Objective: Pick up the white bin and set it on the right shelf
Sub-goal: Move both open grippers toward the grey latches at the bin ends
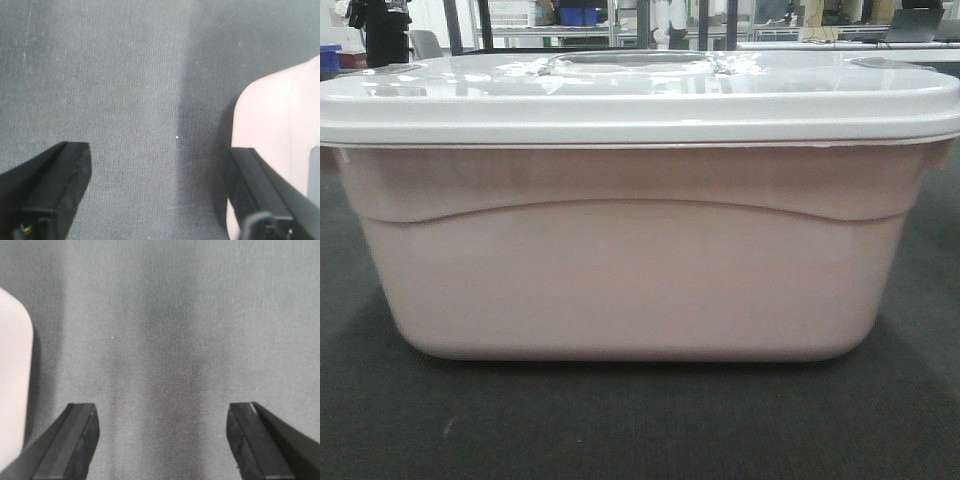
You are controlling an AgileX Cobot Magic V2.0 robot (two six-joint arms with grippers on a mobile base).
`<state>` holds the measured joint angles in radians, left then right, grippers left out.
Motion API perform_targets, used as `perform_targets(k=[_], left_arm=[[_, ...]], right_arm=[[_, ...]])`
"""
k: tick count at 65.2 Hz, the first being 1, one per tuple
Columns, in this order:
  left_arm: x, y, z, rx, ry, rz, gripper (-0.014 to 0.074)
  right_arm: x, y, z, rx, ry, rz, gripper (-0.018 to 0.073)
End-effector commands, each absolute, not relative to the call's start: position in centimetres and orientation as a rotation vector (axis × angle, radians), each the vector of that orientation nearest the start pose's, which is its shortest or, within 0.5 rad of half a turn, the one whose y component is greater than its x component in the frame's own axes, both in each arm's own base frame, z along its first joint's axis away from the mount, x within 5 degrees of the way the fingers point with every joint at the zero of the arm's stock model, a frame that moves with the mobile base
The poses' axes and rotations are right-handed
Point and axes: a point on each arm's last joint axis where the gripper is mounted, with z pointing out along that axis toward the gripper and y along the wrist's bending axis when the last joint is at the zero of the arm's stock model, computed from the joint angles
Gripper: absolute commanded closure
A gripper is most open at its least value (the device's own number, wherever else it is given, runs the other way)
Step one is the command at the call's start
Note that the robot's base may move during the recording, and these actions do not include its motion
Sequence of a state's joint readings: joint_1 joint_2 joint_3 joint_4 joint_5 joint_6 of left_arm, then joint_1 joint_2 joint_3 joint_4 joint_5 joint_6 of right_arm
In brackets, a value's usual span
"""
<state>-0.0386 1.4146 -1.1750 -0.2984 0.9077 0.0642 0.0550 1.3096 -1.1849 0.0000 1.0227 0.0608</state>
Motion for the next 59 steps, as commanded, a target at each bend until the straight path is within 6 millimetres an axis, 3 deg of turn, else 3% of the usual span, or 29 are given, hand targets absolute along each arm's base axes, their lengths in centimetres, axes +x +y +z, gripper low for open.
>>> perform_targets(k=[1,11,23,36,49,59], left_arm=[[28.9,-3.3,33.5,-0.032,2.517,-0.385,0.0168],[28.8,-4.0,34.0,-0.049,2.516,-0.501,0.0168],[28.7,-4.8,37.3,0.059,2.417,-0.715,0.0168],[28.4,-3.8,39.9,0.126,2.306,-0.903,0.0168],[29.6,-2.9,37.9,0.181,2.309,-1.114,0.0168],[29.8,-3.1,35.2,0.178,2.298,-1.237,0.0168]], right_arm=[[25.8,1.6,35.6,0.031,2.556,0.088,-0.0063],[26.1,2.1,35.9,0.06,2.521,0.176,-0.0063],[26.4,2.2,37.4,0.076,2.514,0.254,-0.0063],[26.9,2.1,39.6,-0.016,2.465,0.568,-0.0063],[28.6,0.4,37.7,-0.023,2.47,0.924,-0.0063],[28.8,-0.3,36.3,-0.053,2.489,0.986,-0.0063]])
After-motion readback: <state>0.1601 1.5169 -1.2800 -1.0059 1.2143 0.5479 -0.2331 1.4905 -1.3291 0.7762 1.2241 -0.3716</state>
